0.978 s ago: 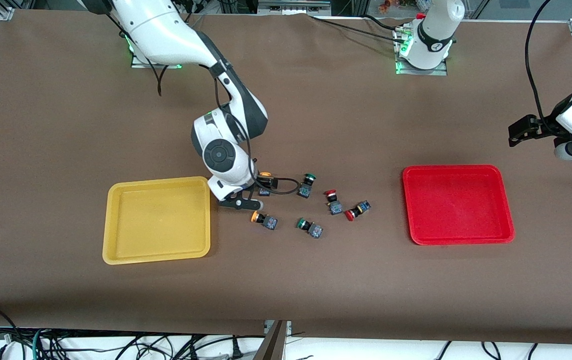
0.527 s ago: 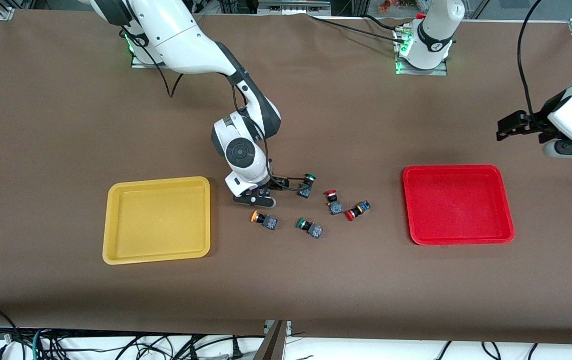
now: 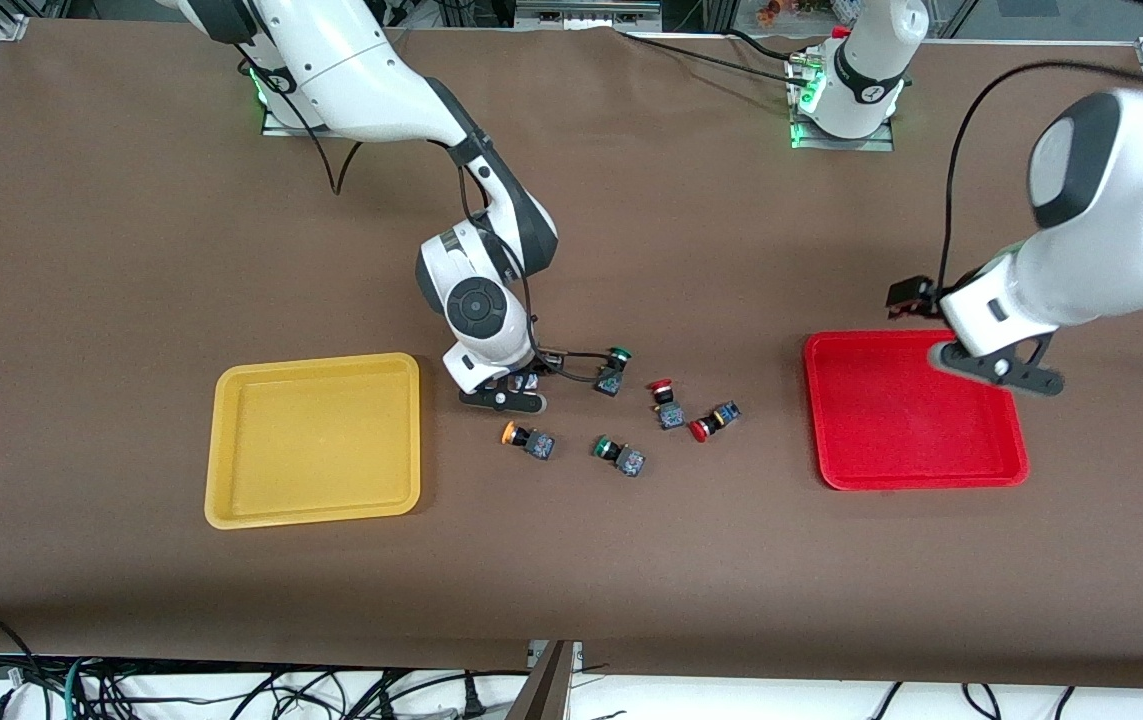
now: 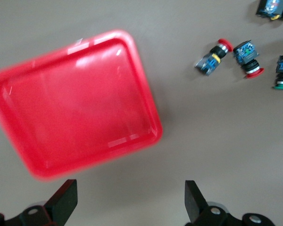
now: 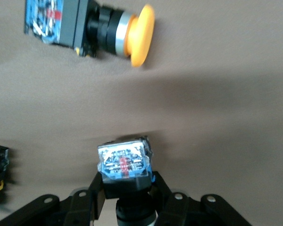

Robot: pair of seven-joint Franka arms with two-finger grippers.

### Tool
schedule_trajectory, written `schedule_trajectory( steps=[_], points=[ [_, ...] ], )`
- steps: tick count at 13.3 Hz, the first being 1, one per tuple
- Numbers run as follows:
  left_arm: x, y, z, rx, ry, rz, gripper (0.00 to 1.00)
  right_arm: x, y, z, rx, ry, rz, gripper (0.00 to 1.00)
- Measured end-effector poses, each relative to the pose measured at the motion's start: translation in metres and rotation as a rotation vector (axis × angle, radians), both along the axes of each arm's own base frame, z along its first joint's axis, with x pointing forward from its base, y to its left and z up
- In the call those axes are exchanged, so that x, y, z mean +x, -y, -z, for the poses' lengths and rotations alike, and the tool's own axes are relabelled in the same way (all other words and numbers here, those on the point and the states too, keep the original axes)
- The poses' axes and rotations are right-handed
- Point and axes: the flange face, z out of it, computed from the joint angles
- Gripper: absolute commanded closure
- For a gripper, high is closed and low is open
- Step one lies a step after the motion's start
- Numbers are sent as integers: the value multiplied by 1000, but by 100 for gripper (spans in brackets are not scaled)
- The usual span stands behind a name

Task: Place red and yellow buttons in trays
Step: 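Grasp the yellow button with the right gripper while the left gripper reaches out, then release the yellow button into the yellow tray while the left gripper grasps a red button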

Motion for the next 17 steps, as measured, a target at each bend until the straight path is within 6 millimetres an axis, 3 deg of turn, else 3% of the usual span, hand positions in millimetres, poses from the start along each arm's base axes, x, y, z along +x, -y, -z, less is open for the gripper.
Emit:
schedule_trajectory(
  steps=[2,5,7,9,11,15,16,17],
  points=[
    [14,18,36,-27,27,142,0,17,30,-32,-20,-23,-68,100],
    [20,90,88,-50,68,316,0,60,121,-75,-52,-33,-248,100],
    [16,143,120,-51,107,400,0,85,190,-78,-81,-30,-341,100],
    [17,164,155,-36,140,448,0,98,238,-63,-85,-40,-350,100],
    [22,166,190,-32,170,465,0,105,258,-45,-93,-36,-339,100],
    [14,184,241,-51,234,490,0,109,255,-24,-82,-3,-324,100],
    [10,188,251,-55,246,498,0,110,255,-23,-79,9,-321,94],
    [6,192,257,-58,252,504,0,112,255,-21,-80,23,-318,82]
  ],
)
